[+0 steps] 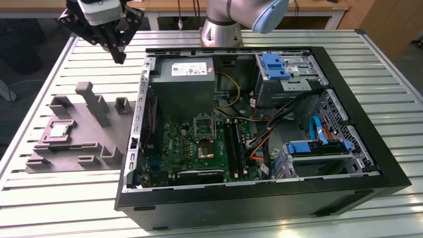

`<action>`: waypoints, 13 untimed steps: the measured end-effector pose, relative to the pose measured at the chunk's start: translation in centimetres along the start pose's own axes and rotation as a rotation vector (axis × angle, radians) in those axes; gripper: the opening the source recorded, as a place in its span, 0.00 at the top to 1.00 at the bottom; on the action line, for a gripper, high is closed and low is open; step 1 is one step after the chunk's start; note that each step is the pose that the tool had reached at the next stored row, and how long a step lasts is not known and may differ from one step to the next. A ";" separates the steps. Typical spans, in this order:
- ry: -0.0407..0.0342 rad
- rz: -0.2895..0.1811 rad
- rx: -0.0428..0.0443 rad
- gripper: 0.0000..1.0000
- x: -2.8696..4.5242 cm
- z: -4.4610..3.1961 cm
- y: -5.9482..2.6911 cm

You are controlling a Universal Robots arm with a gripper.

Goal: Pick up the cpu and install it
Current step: 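Reach for the cpu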

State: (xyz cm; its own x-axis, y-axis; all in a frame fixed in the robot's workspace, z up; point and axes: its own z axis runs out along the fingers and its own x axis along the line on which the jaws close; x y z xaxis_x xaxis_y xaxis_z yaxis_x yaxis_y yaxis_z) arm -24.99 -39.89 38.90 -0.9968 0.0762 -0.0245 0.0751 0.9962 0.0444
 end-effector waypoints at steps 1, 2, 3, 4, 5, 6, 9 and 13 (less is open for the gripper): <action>0.0000 0.000 0.0000 0.89 0.03 0.00 0.00; 0.0000 0.000 0.0000 0.89 0.05 0.00 0.00; 0.0000 0.000 0.0000 0.89 0.07 0.00 -0.01; 0.0000 0.000 0.0000 0.89 0.10 0.00 -0.01; 0.0000 0.000 0.0000 0.89 0.13 0.01 -0.01; 0.0000 0.000 0.0001 0.89 0.16 0.01 -0.01; 0.0001 0.000 0.0001 0.89 0.24 0.01 -0.02; 0.0001 0.000 0.0001 0.89 0.34 0.01 -0.03</action>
State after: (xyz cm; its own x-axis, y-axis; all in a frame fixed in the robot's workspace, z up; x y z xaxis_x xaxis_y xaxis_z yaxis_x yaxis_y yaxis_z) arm -25.34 -39.89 38.88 -0.9968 0.0762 -0.0244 0.0751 0.9962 0.0443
